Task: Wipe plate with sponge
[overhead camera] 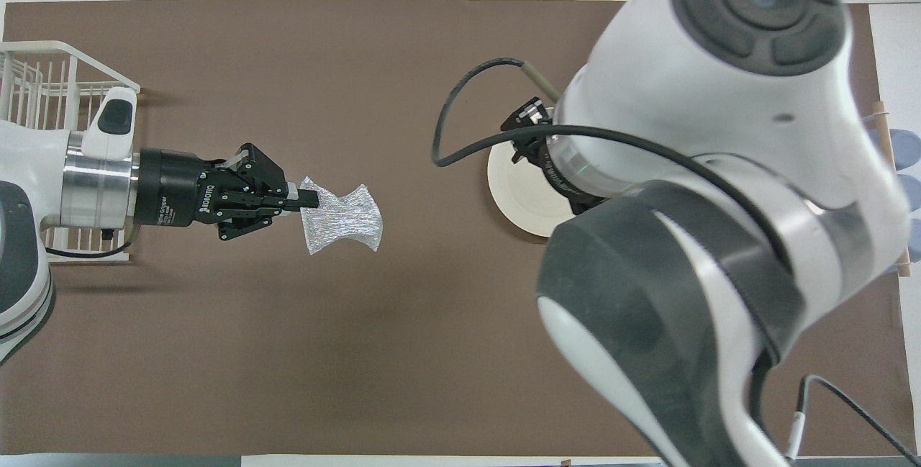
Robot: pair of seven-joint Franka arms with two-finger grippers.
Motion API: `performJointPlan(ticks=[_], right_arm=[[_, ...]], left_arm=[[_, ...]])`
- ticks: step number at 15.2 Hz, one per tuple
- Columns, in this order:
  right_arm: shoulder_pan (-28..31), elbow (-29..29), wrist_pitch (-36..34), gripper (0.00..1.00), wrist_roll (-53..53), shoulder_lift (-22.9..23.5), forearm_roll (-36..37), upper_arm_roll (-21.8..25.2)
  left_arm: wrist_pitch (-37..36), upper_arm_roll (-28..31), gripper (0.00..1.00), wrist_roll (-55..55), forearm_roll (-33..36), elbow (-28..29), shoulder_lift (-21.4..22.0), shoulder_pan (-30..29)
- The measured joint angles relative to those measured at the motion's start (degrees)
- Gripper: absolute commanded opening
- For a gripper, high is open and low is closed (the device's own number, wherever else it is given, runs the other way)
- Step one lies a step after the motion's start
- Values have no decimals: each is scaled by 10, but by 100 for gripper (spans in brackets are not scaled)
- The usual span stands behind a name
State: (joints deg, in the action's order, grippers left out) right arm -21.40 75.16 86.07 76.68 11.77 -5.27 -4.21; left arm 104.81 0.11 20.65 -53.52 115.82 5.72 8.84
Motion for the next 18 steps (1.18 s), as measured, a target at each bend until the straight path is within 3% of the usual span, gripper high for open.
performJointPlan(ticks=[8, 13, 18], right_arm=[[175, 3, -70, 100, -436, -31, 11, 4], [188, 3, -75, 100, -620, -45, 69, 5], [152, 23, -75, 100, -717, -60, 70, 81]], left_arm=[[0, 2, 0, 25, 336, -60, -23, -31], [-24, -7, 0, 25, 575, -106, -47, -28], [-70, -11, 0, 28, 847, -145, -82, 13]])
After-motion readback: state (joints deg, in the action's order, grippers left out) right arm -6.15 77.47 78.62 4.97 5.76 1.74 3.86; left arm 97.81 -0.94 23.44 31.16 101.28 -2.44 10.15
